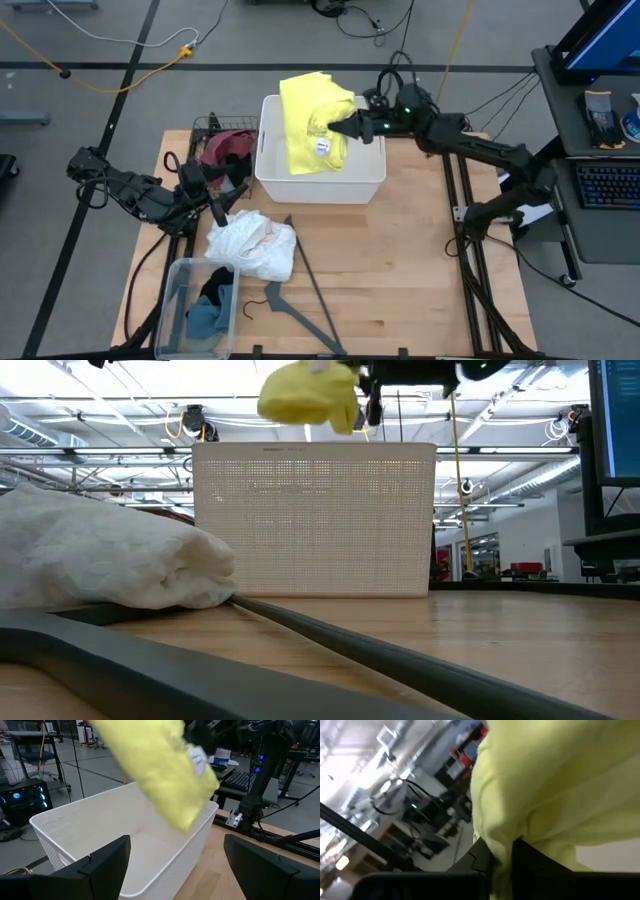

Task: Pick & Place Cloths
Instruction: Put the yellow shirt into the white bin

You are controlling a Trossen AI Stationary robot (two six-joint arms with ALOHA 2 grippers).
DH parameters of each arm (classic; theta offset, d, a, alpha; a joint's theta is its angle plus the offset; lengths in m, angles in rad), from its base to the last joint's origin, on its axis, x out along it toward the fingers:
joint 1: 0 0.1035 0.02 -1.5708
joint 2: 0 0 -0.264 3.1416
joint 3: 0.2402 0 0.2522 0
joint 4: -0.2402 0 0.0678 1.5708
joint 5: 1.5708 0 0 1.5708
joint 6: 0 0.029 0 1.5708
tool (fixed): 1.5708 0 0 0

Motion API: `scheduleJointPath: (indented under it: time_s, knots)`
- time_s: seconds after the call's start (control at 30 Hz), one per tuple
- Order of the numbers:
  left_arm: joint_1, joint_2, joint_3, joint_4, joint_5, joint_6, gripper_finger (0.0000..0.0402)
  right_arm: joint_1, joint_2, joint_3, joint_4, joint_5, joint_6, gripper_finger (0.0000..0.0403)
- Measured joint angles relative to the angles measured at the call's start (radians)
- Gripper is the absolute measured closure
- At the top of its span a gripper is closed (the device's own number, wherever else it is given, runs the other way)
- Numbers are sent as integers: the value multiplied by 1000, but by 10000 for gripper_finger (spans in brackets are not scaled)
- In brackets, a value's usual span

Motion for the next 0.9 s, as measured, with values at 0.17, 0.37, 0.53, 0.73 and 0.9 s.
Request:
scheduleJointPath:
  time_s: [0.17, 0.37, 0.53, 0.73, 0.9]
  knots:
    - [0, 0, 0, 0, 0, -7, 75, -64, 83, 87, -64, -110, -116, 377]
    - [0, 0, 0, 1, 0, -16, 75, -143, 136, 211, -276, -221, -357, 377]
    - [0, 0, 0, 2, 0, -21, 75, -177, 160, 284, -457, -252, -560, 377]
    - [0, 0, 0, 3, 0, -38, 75, -177, 164, 310, -601, -241, -824, 377]
    - [0, 0, 0, 5, 0, -45, 75, -158, 164, 311, -657, -140, -979, 377]
